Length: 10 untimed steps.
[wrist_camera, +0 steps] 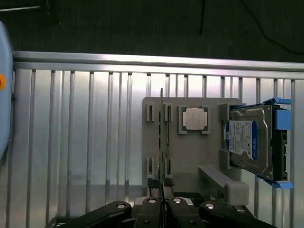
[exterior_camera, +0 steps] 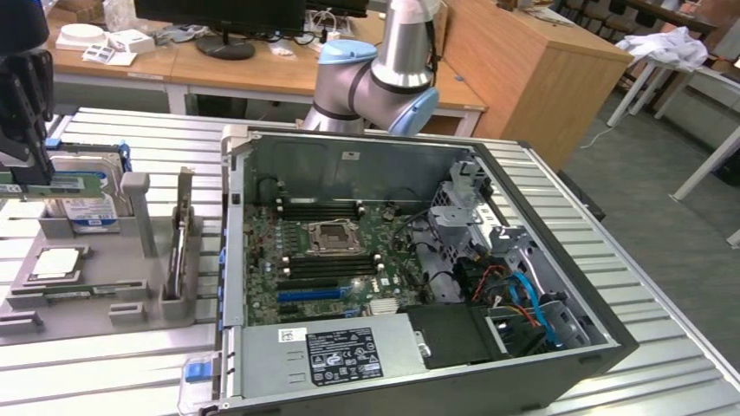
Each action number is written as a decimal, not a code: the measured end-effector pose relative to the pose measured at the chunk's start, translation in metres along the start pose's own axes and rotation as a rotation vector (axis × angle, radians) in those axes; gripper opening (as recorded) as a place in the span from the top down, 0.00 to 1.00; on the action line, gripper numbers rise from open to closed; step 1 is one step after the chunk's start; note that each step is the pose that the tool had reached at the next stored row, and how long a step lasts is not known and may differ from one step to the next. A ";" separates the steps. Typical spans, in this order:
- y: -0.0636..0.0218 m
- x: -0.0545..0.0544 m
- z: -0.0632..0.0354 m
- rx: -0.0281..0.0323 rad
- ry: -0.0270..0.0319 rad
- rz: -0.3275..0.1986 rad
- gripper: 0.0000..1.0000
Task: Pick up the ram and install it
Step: 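Pick up the ram and move it above insertion slot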
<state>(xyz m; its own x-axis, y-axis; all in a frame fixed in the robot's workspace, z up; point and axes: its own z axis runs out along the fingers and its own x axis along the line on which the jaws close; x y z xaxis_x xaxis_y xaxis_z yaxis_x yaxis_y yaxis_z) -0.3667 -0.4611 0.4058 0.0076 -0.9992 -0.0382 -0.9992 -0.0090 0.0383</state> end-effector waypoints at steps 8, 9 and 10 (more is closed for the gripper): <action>-0.0019 0.000 -0.0002 -0.0001 0.0001 0.000 0.88; -0.0028 0.000 -0.0001 0.0000 0.0000 0.000 0.88; -0.0039 0.000 -0.0003 -0.0001 0.0001 0.000 0.88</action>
<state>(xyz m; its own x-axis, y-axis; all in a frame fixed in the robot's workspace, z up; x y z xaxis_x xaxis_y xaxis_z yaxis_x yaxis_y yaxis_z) -0.3628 -0.4611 0.4059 0.0076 -0.9992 -0.0381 -0.9992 -0.0091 0.0385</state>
